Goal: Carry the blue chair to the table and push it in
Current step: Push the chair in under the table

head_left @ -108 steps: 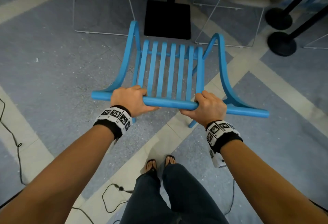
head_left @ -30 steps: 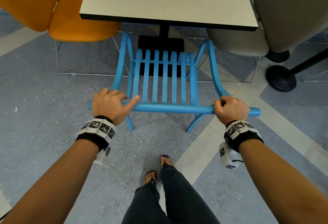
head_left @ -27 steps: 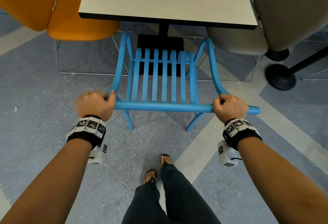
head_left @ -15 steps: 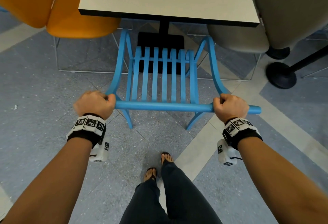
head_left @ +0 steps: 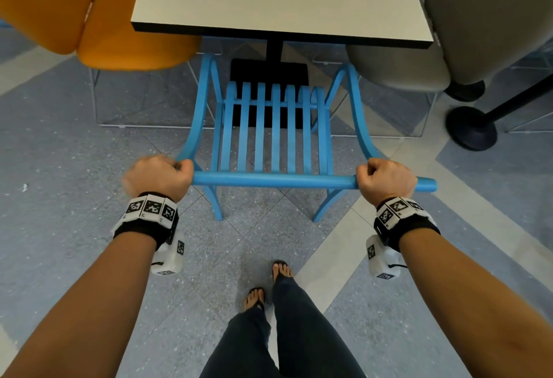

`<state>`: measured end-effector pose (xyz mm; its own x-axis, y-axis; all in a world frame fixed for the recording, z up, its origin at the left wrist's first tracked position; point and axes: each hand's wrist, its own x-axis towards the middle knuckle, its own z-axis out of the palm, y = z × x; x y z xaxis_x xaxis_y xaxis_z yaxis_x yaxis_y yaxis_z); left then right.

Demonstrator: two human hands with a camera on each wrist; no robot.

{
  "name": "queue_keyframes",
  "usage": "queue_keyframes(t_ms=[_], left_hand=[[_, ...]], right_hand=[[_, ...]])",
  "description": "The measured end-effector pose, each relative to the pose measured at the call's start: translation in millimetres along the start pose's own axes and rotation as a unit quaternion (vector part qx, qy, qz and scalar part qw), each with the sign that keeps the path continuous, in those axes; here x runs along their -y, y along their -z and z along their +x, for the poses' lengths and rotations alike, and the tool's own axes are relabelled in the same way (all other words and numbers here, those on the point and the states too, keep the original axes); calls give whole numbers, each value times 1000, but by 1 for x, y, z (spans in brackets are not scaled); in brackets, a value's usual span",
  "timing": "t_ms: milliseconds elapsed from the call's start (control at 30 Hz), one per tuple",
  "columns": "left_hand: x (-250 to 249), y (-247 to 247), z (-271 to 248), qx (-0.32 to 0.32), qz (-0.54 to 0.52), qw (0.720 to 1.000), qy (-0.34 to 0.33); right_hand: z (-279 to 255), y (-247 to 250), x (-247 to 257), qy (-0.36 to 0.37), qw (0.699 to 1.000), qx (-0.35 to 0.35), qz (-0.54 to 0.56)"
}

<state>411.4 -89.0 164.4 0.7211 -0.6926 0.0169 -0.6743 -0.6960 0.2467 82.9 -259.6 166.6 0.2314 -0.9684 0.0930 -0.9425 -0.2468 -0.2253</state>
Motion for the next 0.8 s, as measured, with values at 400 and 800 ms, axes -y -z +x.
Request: queue_keyframes(t_ms=[400,800], left_hand=[[-2,0,-9,-42,-55,998,7],[0,3,-54,-88,-86,992,-37]], right_hand=[[-1,1,-1,11,1000,5,24],[-39,6,-3,67,994,4,81]])
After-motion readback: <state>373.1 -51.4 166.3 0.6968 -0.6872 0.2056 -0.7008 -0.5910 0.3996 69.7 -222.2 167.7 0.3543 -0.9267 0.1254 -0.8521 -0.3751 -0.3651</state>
